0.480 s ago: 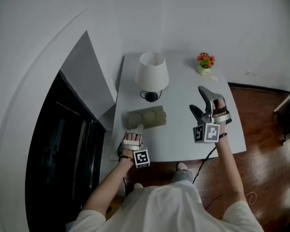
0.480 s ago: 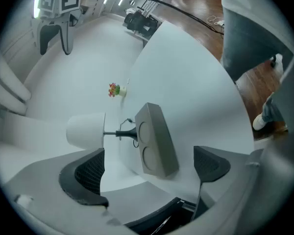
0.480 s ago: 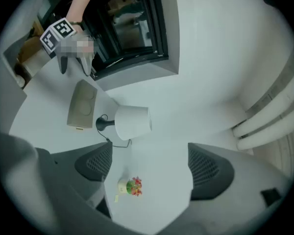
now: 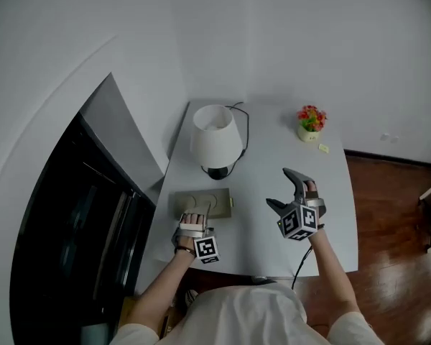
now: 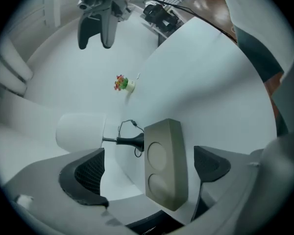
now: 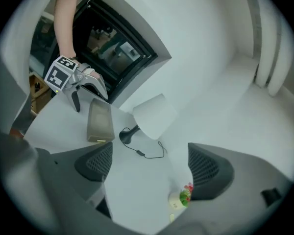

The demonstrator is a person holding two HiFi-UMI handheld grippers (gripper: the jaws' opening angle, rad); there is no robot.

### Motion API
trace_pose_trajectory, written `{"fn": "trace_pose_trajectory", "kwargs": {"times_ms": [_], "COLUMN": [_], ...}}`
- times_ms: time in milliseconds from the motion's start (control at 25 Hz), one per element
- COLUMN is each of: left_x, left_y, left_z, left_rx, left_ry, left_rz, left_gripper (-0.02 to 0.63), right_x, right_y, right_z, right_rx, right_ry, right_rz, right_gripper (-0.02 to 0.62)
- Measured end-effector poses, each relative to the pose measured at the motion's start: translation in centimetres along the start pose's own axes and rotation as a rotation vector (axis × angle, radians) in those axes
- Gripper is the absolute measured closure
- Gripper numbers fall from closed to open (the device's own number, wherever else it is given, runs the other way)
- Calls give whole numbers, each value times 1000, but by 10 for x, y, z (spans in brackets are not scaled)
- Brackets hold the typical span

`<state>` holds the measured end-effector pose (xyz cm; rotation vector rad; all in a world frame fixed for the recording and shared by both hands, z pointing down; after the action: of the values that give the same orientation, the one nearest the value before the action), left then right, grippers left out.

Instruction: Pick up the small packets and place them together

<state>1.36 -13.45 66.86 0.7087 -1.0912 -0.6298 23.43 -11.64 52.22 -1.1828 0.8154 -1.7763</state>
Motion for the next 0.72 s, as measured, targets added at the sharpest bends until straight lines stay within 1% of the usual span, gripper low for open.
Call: {"fn": "trace_pose_trajectory", "kwargs": {"times_ms": [120, 200, 280, 320, 400, 480, 560, 640, 720], "left_x": [1, 1, 2, 2, -4, -8, -11, -16, -23], "left_y": [-4, -7, -9, -9, -9, -13, -23, -30, -34], "left_z": [-5, -4, -2, -2, -2, -4, -5, -5, -3], "left_rx": [-58, -125, -189, -218, -288, -377, -454, -496, -529], "left_ry": [-55, -78, -78, -64, -25, 27, 85, 131, 161], "left_rz": [-9, -11, -1, 11, 47, 73, 87, 95, 99], "left_gripper": [46, 46, 46, 46, 46, 46, 47, 48, 48], "right_x": [14, 25, 37, 43, 53, 66, 80, 92, 105], "right_y": [-8, -14, -20, -25, -38, -52, -67, -87, -105], "right_z": [19, 29, 38, 42, 50, 63, 72, 76, 73], "right_rx": [126, 207, 302, 368, 536, 702, 826, 931, 1065], "right_ry": [81, 116, 135, 144, 163, 175, 167, 150, 156], "right_rz": [-98, -156, -206, -231, -284, -325, -381, -453, -524], "right_gripper": [118, 118, 118, 118, 120, 120, 120, 120, 120]}}
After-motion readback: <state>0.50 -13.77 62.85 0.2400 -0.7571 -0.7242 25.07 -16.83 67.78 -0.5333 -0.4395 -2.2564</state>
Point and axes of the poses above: the fingertips, and each gripper's own axes: x forward along the fingers, y to its right, z out of its underside, the point moved 5 cm from there along -x, backward along the fingers, and after that the axes turned 13 degrees about -x, right-handed, at the moved point
